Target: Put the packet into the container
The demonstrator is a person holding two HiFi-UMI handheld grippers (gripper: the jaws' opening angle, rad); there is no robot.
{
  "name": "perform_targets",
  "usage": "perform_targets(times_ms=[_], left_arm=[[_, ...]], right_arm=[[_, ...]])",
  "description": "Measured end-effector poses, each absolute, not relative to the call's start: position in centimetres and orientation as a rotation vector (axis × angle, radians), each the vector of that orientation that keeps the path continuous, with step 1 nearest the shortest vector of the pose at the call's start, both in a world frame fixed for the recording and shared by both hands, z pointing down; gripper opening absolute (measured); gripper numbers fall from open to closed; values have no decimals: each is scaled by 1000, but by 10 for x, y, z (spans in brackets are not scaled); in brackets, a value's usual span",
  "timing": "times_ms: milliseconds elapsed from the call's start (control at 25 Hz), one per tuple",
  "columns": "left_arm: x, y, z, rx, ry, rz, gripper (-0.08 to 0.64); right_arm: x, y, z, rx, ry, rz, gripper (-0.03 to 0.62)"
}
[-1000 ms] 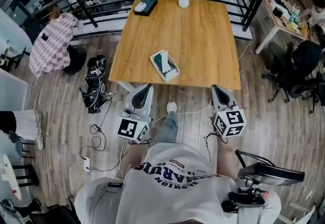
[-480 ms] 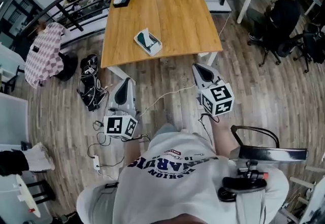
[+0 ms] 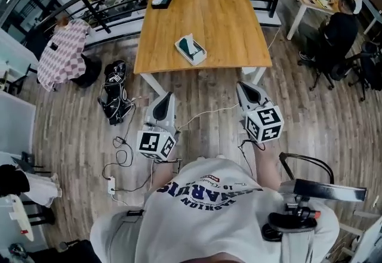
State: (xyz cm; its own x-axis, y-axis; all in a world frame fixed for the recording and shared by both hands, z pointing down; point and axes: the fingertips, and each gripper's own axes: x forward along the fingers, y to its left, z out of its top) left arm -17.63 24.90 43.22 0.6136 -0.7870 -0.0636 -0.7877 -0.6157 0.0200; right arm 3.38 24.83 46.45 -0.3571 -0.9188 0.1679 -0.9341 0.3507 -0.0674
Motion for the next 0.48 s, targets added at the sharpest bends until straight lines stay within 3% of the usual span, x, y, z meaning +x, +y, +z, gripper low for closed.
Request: perform_targets(times_ms=[480], left_arm=[[-189,259,421,-2782,1287,110,-2]], right_arm=[[49,275,457,1849,-2396,164,6]])
